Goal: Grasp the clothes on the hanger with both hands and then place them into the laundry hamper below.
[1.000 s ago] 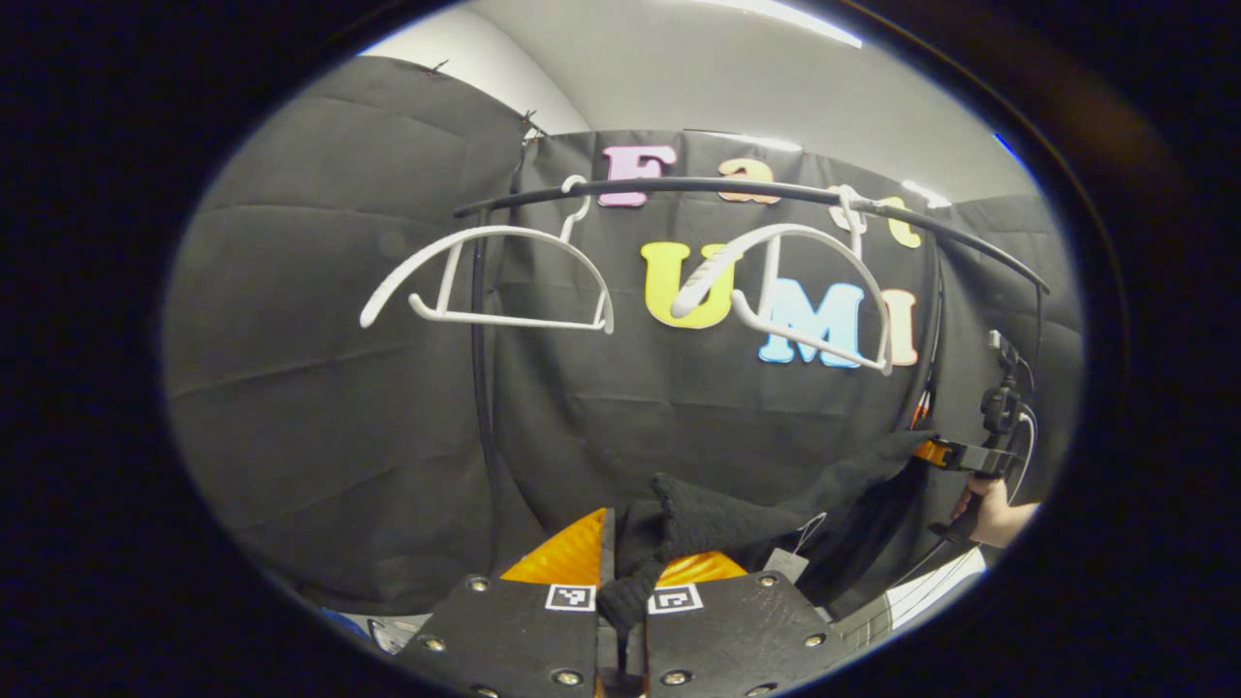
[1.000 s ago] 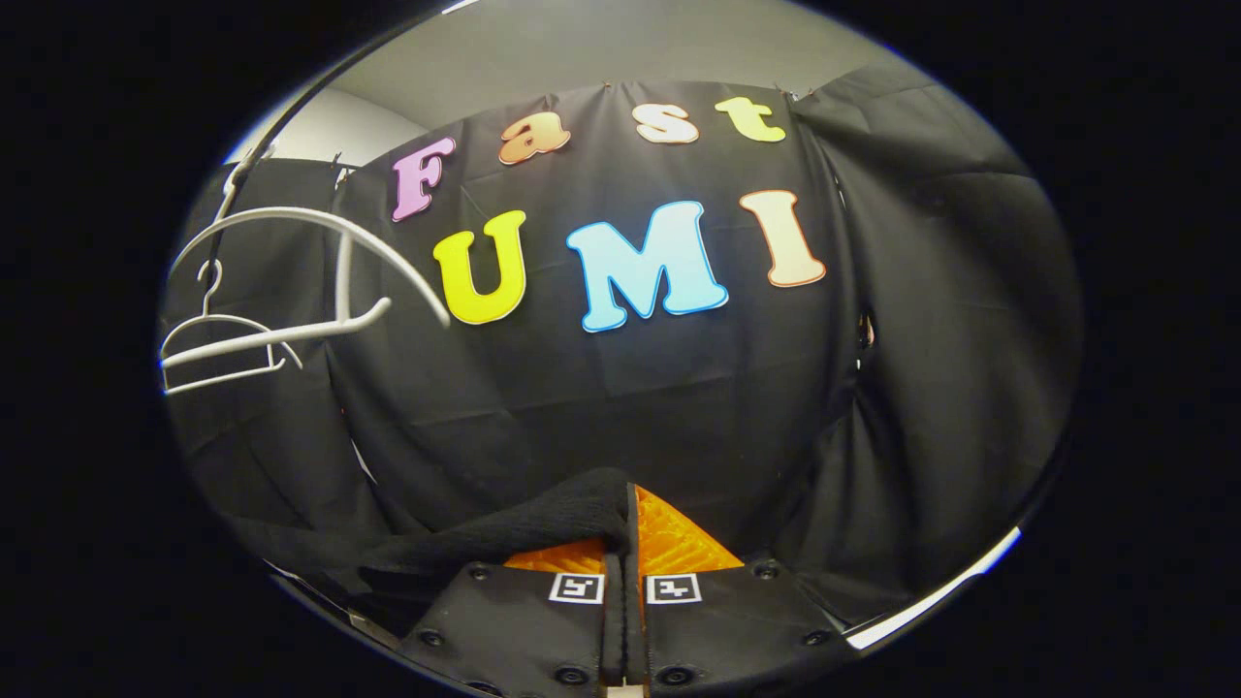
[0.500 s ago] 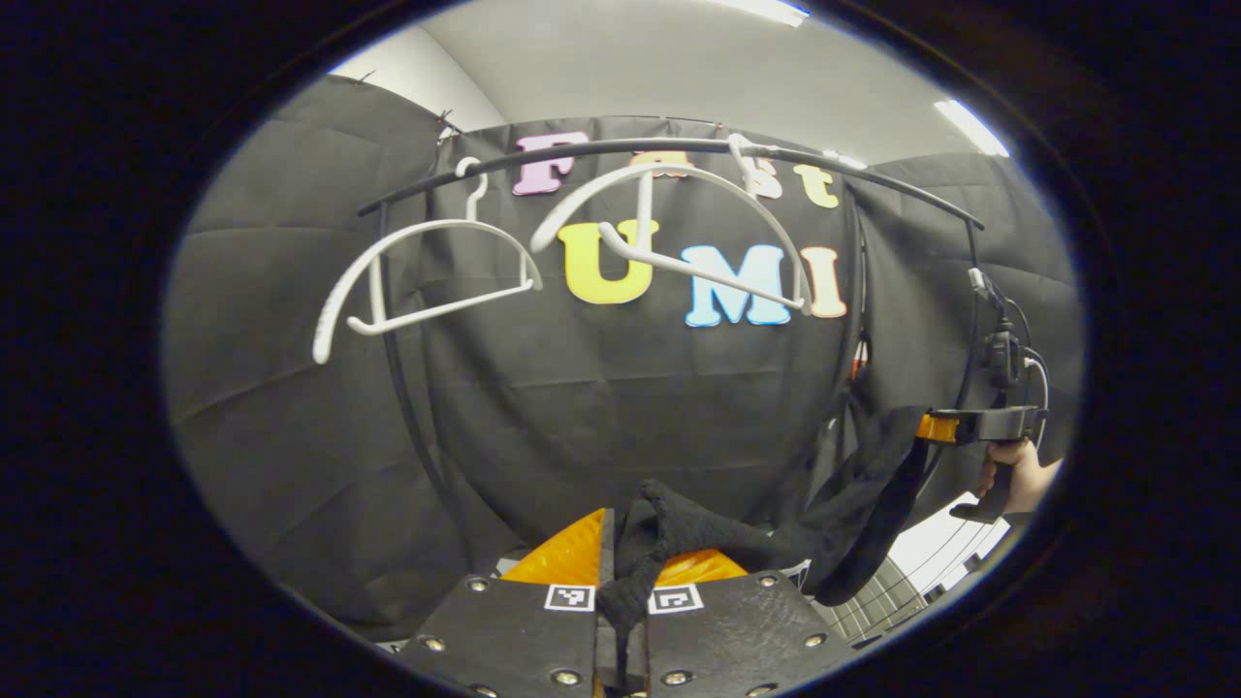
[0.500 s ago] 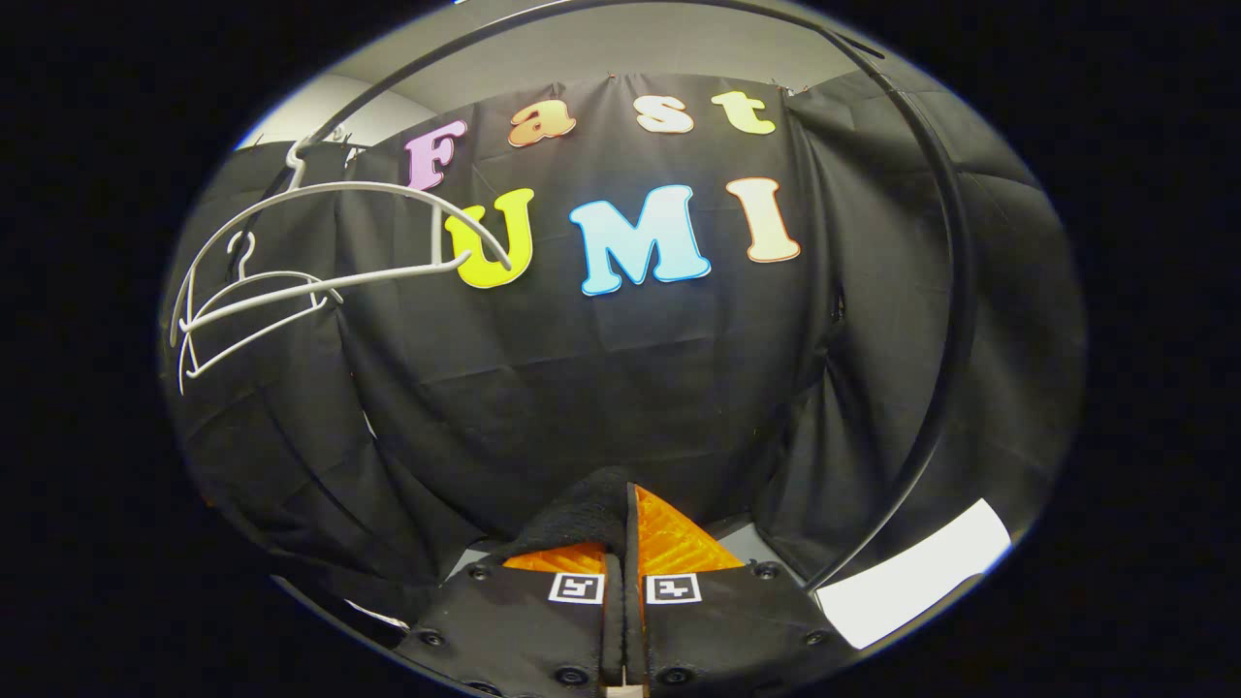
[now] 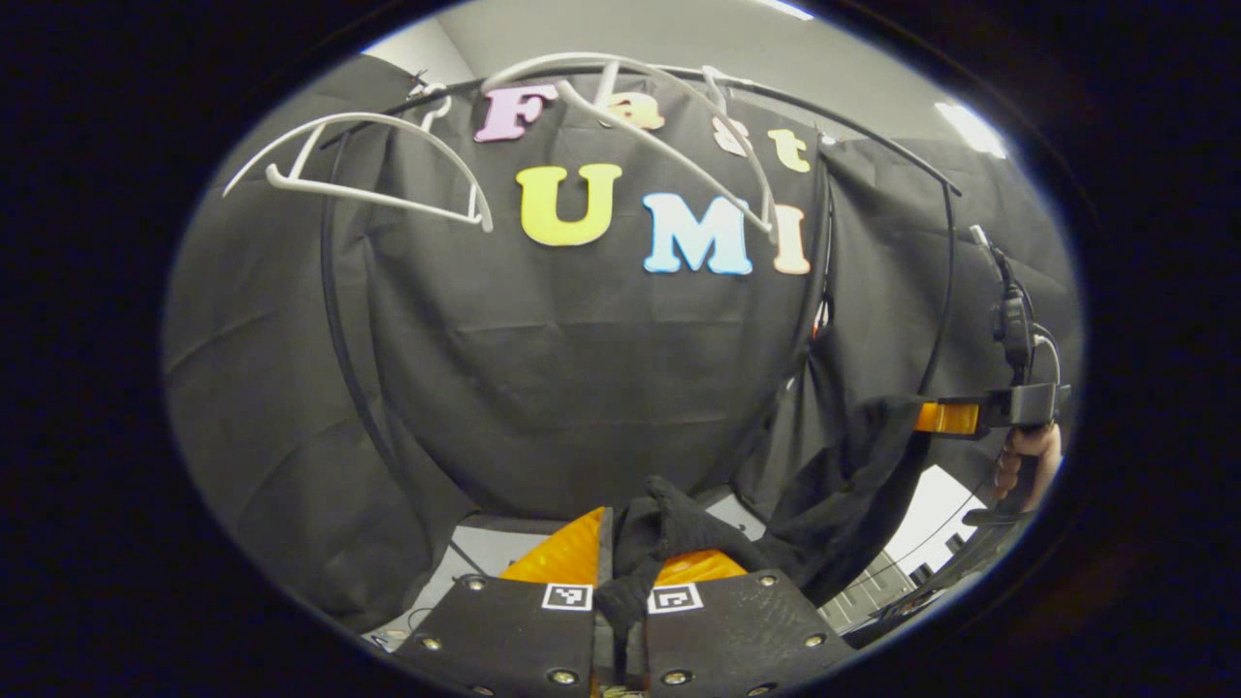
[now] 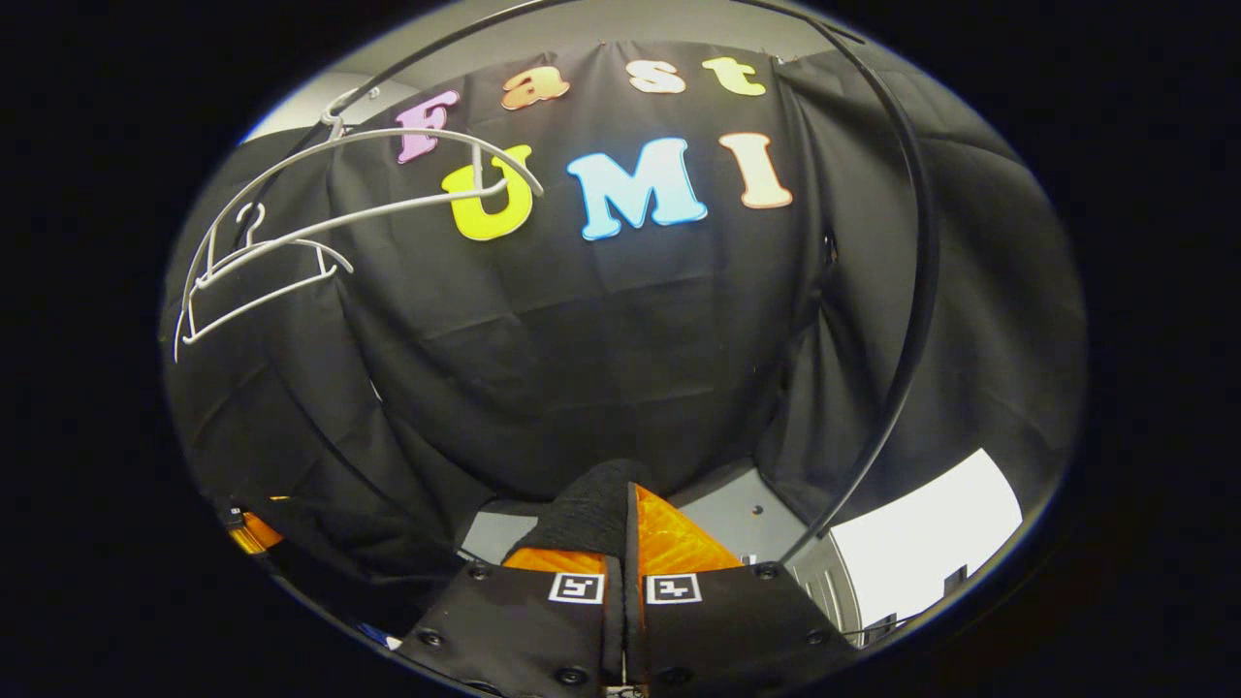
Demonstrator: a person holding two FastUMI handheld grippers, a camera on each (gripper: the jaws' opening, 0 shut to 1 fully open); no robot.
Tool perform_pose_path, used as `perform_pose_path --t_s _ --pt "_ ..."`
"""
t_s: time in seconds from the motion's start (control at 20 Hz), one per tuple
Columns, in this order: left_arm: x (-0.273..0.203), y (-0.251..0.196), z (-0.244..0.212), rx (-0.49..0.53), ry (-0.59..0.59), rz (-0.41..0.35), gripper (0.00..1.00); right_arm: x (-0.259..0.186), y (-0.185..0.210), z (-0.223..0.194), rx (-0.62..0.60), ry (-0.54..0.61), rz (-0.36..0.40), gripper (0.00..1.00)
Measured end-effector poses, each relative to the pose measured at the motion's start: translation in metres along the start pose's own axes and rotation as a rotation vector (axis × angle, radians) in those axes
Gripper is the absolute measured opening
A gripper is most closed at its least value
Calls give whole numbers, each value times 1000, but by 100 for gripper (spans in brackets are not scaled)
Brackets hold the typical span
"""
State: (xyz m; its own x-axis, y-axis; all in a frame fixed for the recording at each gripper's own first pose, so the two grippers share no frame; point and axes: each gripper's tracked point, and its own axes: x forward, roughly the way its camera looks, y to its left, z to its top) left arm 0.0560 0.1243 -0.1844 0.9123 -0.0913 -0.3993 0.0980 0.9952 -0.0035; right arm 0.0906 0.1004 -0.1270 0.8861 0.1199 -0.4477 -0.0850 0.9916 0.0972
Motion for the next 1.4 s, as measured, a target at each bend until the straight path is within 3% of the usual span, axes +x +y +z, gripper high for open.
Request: perform_pose_path --t_s 0.3,0.6,0.85,1.3,1.4 --pt "29 -1 -26 -36 108 -16 6 4 -2 -63 2 144 -2 2" --pt "55 -7 -100 -42 226 -30 6 36 8 -127 -10 317 5 2" --pt "85 -9 -143 -2 304 -47 7 48 13 -167 -57 388 0 3" --pt "110 -10 -183 11 380 -80 7 67 -3 -196 -16 448 -59 2" --pt "112 -9 -187 28 384 -89 7 67 -5 -197 -11 453 -68 6"
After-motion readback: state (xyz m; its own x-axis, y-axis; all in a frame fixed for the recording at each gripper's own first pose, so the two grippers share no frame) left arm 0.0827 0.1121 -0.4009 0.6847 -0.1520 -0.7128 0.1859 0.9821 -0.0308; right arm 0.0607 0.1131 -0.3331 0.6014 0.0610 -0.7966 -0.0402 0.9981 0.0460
